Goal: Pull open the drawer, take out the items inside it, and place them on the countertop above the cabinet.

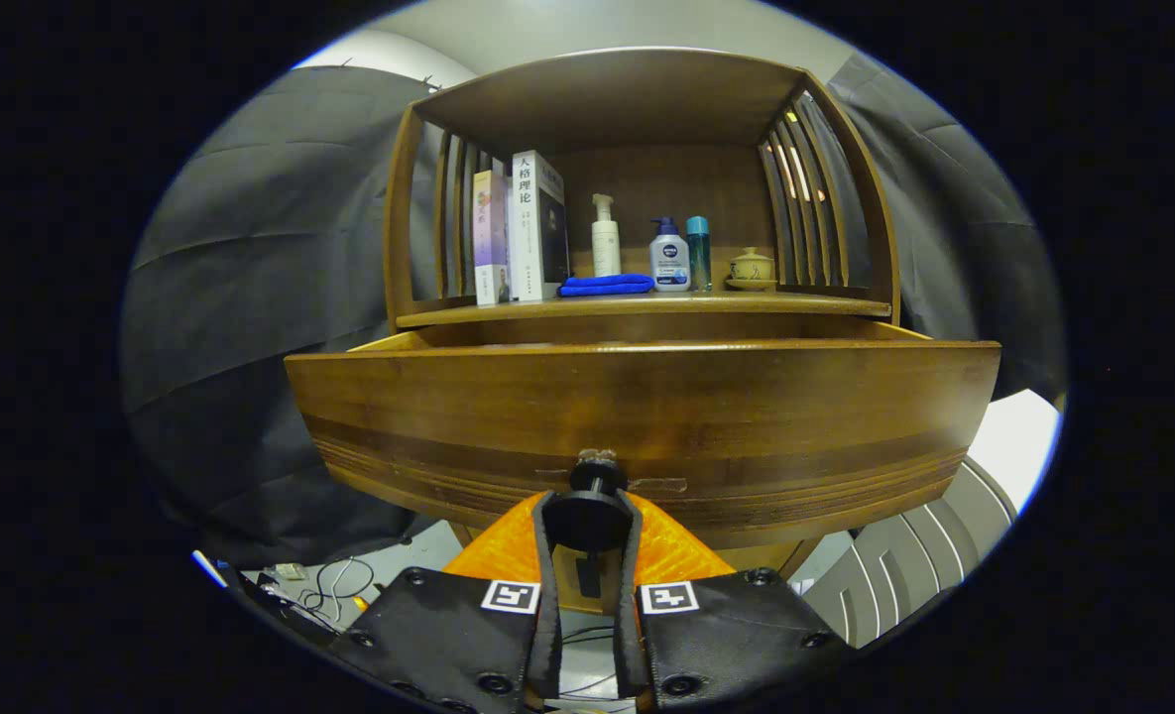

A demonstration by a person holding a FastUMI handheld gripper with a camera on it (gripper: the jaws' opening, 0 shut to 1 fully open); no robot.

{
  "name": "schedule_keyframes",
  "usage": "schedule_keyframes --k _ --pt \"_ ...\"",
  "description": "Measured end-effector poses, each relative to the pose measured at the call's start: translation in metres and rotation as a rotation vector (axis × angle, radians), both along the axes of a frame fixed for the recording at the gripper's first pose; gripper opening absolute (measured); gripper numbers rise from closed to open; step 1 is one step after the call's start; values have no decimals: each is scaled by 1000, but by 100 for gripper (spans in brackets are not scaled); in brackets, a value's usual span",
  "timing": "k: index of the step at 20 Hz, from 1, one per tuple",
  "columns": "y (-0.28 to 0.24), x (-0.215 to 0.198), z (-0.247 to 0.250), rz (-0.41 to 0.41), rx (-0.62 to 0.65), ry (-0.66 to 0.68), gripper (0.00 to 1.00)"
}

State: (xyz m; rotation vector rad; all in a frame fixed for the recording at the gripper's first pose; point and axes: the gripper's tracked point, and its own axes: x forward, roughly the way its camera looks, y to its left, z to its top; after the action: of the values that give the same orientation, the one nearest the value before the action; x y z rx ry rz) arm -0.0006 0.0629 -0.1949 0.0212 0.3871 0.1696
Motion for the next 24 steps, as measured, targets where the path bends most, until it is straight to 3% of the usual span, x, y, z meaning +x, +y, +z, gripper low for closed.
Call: schedule_keyframes --k 16,22,24 --pt "11 -77 -1 136 -17 39 23" --pt "13 -85 -3 152 -20 25 23" --pt "13 -84 -4 157 0 29 33"
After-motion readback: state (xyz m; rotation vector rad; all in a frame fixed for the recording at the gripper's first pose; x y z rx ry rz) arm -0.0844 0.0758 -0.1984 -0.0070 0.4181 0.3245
